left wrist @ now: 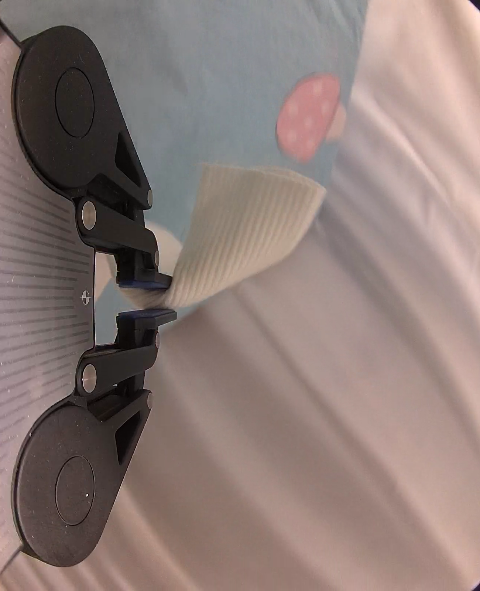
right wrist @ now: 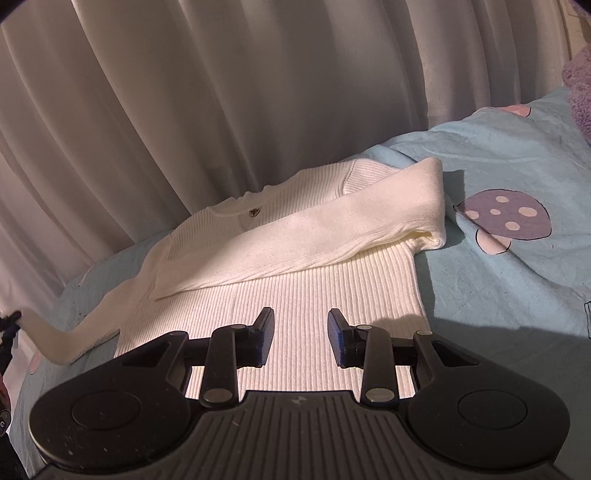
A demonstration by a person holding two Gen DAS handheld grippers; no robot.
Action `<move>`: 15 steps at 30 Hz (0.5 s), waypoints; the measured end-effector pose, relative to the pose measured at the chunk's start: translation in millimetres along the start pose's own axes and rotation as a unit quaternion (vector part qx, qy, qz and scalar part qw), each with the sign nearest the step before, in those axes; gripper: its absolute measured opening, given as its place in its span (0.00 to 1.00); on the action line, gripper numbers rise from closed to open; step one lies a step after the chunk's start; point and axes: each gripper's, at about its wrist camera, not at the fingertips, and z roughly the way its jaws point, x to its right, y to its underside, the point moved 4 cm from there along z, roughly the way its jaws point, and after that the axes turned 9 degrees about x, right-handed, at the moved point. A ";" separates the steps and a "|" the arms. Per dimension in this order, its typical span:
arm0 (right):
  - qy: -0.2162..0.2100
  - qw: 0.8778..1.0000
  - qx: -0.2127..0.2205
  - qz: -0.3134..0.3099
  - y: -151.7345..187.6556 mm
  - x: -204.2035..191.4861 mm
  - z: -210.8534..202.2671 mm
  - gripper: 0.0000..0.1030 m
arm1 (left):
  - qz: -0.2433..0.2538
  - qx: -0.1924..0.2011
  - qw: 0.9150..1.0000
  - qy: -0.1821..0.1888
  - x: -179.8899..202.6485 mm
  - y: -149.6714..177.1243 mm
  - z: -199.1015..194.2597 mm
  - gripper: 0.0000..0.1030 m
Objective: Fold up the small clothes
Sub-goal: 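Fold the held sleeve across the sweater body with left tool, release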
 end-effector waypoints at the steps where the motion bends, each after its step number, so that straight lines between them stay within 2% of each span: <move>1: -0.002 1.000 0.002 0.001 -0.3 0.1 -1.3 0.31 | 0.027 -0.016 0.999 0.037 26.5 12.2 -2.2 0.13; 3: -0.006 1.000 0.002 0.002 -0.6 0.8 -3.0 0.31 | 0.094 -0.060 0.987 0.115 82.8 49.8 -9.1 0.14; 4: -0.008 1.000 0.002 0.003 -0.9 1.7 -3.6 0.31 | 0.122 -0.088 0.977 0.149 105.8 73.1 -12.2 0.16; 6: -0.010 1.000 -0.002 0.007 -0.5 3.7 -3.8 0.31 | 0.143 -0.148 0.958 0.198 133.4 120.3 -16.7 0.36; 7: -0.010 1.000 -0.005 0.010 -0.6 5.1 -2.6 0.31 | 0.149 -0.179 0.949 0.212 139.4 141.7 -17.4 0.55; 8: -0.012 1.000 -0.009 0.014 -0.7 6.5 -1.1 0.31 | 0.158 -0.207 0.943 0.208 140.9 161.4 -17.7 0.60; 10: -0.022 0.999 -0.019 0.025 -0.7 8.6 3.4 0.31 | 0.160 -0.234 0.943 0.174 131.3 183.2 -17.5 0.62; 12: -0.036 0.998 -0.036 0.041 -0.2 9.3 11.6 0.32 | 0.149 -0.241 0.951 0.123 109.8 187.1 -16.2 0.68; 15: -0.064 0.993 -0.063 0.072 0.6 4.4 33.0 0.36 | 0.162 -0.210 0.963 0.053 77.8 169.4 -11.6 0.74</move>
